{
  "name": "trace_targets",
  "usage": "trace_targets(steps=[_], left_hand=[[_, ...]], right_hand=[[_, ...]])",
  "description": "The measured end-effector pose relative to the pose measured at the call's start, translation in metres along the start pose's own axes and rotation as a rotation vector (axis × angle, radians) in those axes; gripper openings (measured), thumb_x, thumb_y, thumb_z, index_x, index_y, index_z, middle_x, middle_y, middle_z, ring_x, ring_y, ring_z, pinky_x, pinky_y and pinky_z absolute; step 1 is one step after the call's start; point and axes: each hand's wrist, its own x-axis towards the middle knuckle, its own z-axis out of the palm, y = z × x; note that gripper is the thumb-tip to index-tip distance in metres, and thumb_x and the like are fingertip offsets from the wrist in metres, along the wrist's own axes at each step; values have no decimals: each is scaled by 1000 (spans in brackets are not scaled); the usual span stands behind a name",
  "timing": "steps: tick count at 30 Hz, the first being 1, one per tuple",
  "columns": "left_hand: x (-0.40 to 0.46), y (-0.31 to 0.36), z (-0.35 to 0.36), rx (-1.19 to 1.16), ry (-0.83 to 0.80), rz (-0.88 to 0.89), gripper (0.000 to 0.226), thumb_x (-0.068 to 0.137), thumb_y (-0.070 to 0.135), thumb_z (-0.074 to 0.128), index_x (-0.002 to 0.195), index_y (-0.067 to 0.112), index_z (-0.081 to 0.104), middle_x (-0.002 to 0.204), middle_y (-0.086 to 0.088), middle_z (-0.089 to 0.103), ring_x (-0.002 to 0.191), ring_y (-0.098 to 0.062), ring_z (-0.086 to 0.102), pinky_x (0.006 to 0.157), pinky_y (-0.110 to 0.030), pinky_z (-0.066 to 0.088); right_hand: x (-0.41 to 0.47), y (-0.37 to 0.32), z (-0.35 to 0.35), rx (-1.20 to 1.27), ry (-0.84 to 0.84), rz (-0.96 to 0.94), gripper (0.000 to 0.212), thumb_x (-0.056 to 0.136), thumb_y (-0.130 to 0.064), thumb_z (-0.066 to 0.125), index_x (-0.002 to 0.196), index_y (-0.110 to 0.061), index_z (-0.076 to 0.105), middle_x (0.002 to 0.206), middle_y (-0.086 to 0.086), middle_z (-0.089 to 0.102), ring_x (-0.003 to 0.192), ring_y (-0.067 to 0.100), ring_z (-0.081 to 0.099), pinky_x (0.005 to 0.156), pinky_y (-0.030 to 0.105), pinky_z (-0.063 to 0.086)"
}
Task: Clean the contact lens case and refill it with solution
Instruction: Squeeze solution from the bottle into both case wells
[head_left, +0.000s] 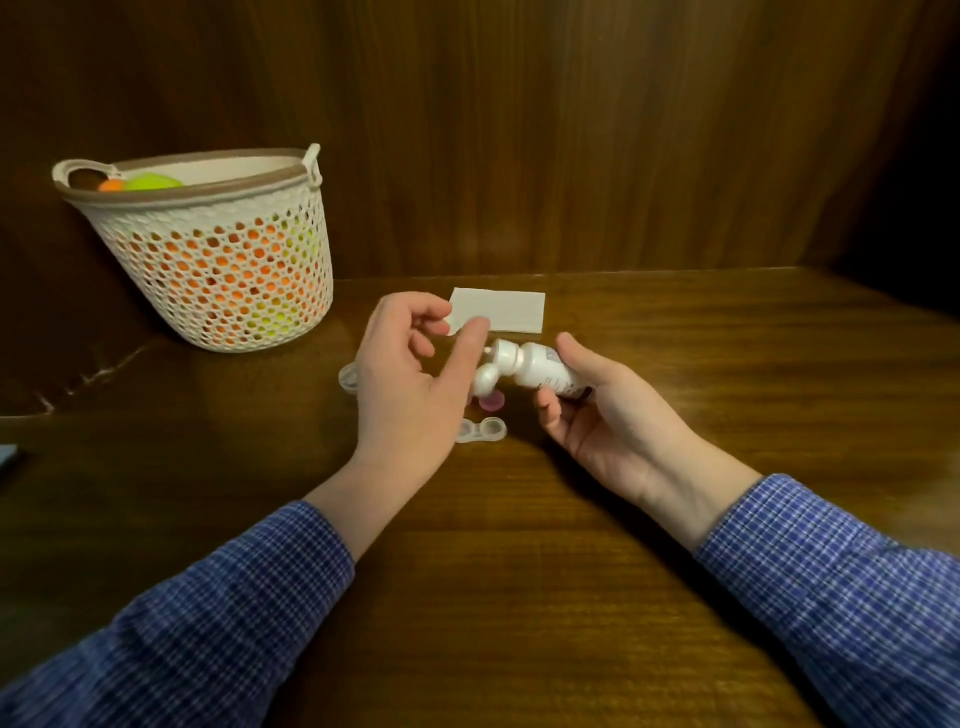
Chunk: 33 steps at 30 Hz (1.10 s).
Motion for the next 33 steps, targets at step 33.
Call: trace_targets(steps=[33], left_hand=[[-13,16,4,-192,-301,-134,52,90,27,57,142,22,56,121,10,52,104,-9,61,81,-27,58]], right_hand=[[-7,9,-2,-157,-111,-243,54,97,-35,67,135,0,54,90,7,65,63,10,57,55,21,51]])
